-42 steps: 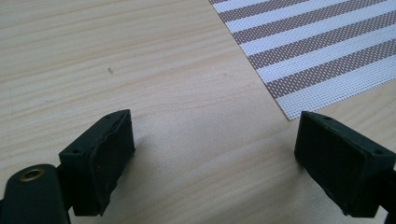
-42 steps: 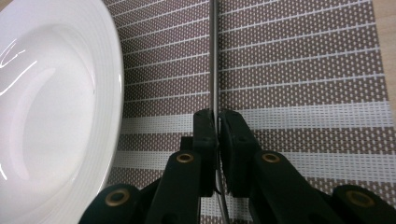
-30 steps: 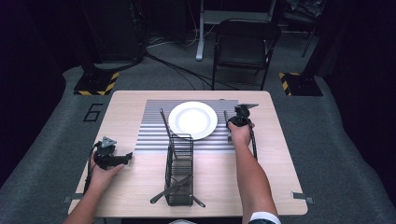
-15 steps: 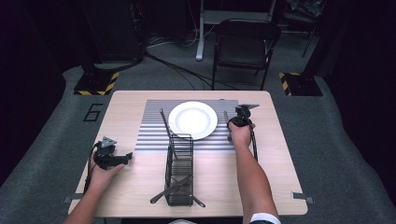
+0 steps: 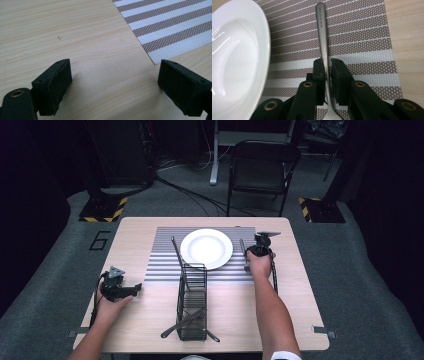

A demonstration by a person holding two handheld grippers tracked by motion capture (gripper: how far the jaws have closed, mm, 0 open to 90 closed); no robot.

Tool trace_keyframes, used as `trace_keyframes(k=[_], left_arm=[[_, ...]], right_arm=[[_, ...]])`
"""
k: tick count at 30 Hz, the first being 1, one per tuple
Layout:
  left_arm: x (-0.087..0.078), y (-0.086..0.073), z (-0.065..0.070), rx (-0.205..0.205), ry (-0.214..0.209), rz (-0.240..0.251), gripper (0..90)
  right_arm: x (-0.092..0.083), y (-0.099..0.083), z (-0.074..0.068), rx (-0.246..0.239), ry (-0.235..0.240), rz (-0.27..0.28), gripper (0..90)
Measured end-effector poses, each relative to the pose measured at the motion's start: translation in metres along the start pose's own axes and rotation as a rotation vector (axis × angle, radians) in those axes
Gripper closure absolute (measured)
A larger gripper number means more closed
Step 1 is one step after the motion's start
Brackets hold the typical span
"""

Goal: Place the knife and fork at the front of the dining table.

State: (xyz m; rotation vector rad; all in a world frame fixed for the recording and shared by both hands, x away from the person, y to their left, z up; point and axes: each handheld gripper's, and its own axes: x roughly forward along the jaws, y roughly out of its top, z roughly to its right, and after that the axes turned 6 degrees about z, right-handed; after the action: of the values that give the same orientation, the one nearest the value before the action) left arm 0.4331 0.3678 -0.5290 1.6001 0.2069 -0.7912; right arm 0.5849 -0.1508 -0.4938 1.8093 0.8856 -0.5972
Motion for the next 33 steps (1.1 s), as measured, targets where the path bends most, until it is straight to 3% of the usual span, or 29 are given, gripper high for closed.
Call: trace_keyframes(k=[5,10,21,28,33], left_arm=[[0.0,0.0,0.0,0.0,0.0,-0.001,11.9],[0.0,0.0,0.0,0.0,0.001,0.0,11.9],[0.0,0.0,0.0,-0.004,0.004,0.002,12.9],[0.0,0.0,0.0,-0.004,0.007,0.005,13.3],[0.0,0.0,0.0,-0.005,0.007,0.004,13.3]], right_arm=[[-0.009,0.001,0.002,-0.005,0.008,0.013,80.3],[-0.018,-0.003,0.001,-0.11,-0.038,0.012,78.4],[-0.043,-0.018,0.0,-0.203,0.001,0.036,74.2],[-0.058,-0.031,-0.004,-0.292,0.016,0.046,80.5],[-0.062,-0.038,-0.003,-0.328,0.002,0.046,82.4]])
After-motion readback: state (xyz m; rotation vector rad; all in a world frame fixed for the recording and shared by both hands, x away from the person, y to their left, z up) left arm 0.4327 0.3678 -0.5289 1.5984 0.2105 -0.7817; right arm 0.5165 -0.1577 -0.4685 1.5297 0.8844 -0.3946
